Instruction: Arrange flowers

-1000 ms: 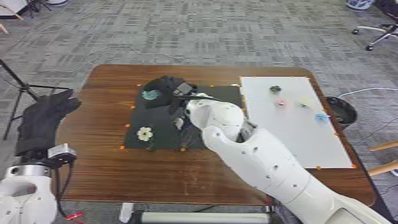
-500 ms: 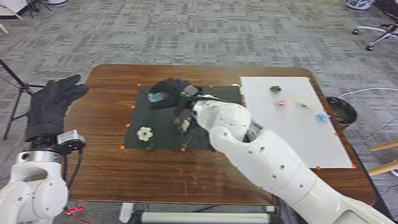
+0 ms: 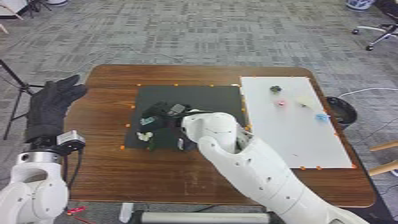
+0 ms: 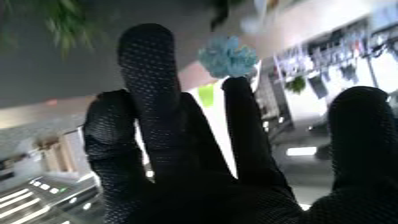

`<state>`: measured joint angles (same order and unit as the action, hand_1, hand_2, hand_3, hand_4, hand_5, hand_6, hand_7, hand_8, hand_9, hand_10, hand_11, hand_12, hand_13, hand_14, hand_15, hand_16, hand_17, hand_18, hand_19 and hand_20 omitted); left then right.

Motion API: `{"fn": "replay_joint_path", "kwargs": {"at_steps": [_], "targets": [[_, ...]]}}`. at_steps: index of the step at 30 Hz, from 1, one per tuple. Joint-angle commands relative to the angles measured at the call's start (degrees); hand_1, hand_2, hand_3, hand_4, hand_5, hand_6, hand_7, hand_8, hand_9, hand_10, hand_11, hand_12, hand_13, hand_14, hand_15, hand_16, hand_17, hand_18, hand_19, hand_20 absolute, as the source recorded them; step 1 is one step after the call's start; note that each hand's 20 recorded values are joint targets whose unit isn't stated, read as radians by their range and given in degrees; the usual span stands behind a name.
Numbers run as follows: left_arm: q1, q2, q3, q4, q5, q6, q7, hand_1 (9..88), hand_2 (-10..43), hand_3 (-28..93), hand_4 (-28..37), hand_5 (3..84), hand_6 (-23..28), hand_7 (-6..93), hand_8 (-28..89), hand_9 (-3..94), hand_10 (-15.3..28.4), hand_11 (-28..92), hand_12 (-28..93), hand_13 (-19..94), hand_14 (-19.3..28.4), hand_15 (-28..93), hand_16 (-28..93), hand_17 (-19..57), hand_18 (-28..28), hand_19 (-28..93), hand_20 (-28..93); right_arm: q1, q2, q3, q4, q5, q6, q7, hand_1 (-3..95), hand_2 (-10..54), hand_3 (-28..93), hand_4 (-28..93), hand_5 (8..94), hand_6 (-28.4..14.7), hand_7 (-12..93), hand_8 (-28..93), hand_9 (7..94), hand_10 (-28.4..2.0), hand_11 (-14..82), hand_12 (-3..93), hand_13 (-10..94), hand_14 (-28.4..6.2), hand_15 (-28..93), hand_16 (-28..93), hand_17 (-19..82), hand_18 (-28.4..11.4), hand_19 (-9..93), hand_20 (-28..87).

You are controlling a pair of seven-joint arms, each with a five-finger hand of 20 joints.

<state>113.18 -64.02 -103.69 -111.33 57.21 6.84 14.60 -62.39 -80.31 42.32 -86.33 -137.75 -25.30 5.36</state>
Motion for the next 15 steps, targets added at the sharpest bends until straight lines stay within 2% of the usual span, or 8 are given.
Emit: {"fn": "replay_joint_path", "kwargs": {"at_steps": [1, 5, 8, 11, 13, 15], "targets": [[0.3, -0.81, 0.27, -0.43, -0.78, 0.27, 0.73, 17.4, 12.2, 68, -28.3, 51.2, 2.9, 16.4, -7, 50.1, 15.4, 26, 16, 39, 18.9, 23, 2, 6.1, 12.6, 12, 17, -0.6, -2.5, 2.2, 2.6, -6.2, -6.6, -1.4, 19.0, 11.4, 45, -12, 41.4, -1.0, 4, -7, 30.7, -15.6, 1.2, 8.0, 67, -16.6, 56, 25, 33, -26.0, 78, 52], [1.8, -1.49, -1.05, -0.67, -0.65, -0.24, 0.92, 17.5, 12.1, 68, -28.3, 51.7, 2.7, 16.5, -7, 50.0, 15.4, 26, 16, 39, 18.9, 23, 2, 6.1, 12.6, 12, 17, 0.8, -1.3, 1.5, 1.7, -2.4, -3.1, -0.4, 18.9, 11.3, 46, -12, 41.2, -2.0, 3, -7, 29.5, -15.7, 0.9, 8.1, 65, -17.3, 57, 25, 32, -26.1, 77, 53], [1.5, -1.34, -1.15, 0.22, -0.70, -0.01, 0.68, 17.5, 12.2, 68, -28.3, 51.8, 2.7, 16.5, -7, 50.0, 15.4, 26, 16, 39, 18.9, 23, 2, 6.2, 12.6, 12, 17, 2.1, 0.4, 0.3, -0.1, 2.0, 0.8, 0.9, 18.6, 10.9, 47, -12, 40.3, -2.3, 3, -6, 29.6, -16.0, 1.0, 8.2, 65, -17.4, 57, 24, 32, -26.3, 77, 53], [2.2, -1.59, -2.14, 1.22, -0.27, -0.16, 0.41, 17.4, 12.7, 67, -28.3, 52.1, 2.8, 16.3, -7, 50.0, 15.5, 26, 16, 39, 18.9, 23, 2, 6.2, 12.7, 12, 17, 2.9, 1.8, -0.6, -2.0, 5.3, 3.9, 1.9, 18.4, 10.4, 48, -12, 39.3, -2.2, 2, -6, 30.6, -16.5, 1.4, 8.5, 66, -17.1, 58, 24, 33, -26.3, 77, 53], [2.5, -1.66, -2.35, 2.02, -0.43, 0.28, 0.36, 17.3, 13.3, 67, -28.3, 52.2, 2.8, 16.4, -7, 50.2, 15.5, 26, 16, 39, 18.9, 23, 2, 6.2, 12.7, 12, 17, 3.2, 2.2, -0.7, -2.9, 6.8, 5.0, 2.3, 18.6, 10.2, 48, -12, 38.6, -2.2, 2, -6, 31.1, -16.7, 1.5, 8.6, 66, -16.9, 58, 24, 33, -26.3, 77, 53], [2.8, -1.85, -2.54, 2.41, -0.54, 0.54, -0.06, 17.2, 13.5, 68, -28.3, 52.4, 2.8, 16.4, -7, 50.3, 15.5, 26, 16, 40, 18.9, 23, 2, 6.2, 12.7, 12, 17, 3.6, 2.9, -1.5, -3.7, 7.8, 6.0, 2.8, 18.6, 10.0, 48, -12, 38.3, -2.1, 2, -6, 31.3, -16.8, 1.5, 8.7, 66, -16.9, 58, 24, 33, -26.3, 77, 53]]}}
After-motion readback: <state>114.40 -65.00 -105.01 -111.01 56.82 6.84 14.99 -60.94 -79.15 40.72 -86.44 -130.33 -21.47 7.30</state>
